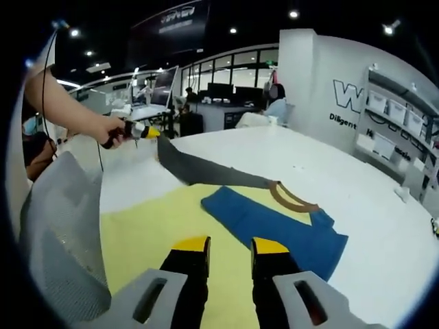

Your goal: Fold the garment on the visible template until the final outline fits inside the template.

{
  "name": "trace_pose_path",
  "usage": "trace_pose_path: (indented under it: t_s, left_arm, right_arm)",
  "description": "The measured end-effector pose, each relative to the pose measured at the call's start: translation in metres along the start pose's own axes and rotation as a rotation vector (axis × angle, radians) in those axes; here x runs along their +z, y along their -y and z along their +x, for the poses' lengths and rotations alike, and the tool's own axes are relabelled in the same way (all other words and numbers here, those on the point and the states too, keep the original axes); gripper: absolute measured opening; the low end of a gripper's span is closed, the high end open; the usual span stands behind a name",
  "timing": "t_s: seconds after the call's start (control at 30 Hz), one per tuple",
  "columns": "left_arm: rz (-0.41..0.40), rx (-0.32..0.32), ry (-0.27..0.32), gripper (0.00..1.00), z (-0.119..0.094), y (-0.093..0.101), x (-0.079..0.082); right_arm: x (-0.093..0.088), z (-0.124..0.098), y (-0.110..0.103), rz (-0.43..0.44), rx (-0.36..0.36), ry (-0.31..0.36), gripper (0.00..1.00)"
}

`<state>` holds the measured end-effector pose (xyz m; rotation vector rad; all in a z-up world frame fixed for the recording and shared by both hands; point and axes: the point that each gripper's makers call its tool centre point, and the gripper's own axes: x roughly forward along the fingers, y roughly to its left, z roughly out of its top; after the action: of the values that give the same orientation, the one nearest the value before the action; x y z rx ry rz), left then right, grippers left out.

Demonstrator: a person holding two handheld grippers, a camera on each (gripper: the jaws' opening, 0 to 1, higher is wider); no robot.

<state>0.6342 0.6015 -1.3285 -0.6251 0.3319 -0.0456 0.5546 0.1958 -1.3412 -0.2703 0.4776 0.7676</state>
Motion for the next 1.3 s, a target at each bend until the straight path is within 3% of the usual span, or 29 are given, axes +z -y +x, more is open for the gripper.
trace_pose_path:
  t_s: [0.37,0.63,0.77,0.97,1.3]
  left_arm:
    - [0.102,-0.321,-0.005,0.01,0.025,0.131,0.018]
    - [0.168,-0.487,-0.055,0.01,0.046,0.204,0.015]
    - [0.194,-0.560,-0.097,0.01,0.055,0.239,0.002]
    - [0.241,-0.666,-0.190,0.01,0.066,0.287,-0.038]
    - [0.286,-0.754,-0.298,0.01,0.086,0.337,-0.100]
  right_arm:
    - [-0.004,-0.010,0.005,0.038,-0.026,0.036,0.18]
    - [-0.011,-0.015,0.009,0.069,-0.042,0.054,0.18]
    - [-0.014,-0.016,0.011,0.083,-0.049,0.064,0.18]
    - [-0.018,-0.018,0.015,0.105,-0.058,0.074,0.18]
    - [-0.030,-0.022,0.023,0.135,-0.071,0.072,0.18]
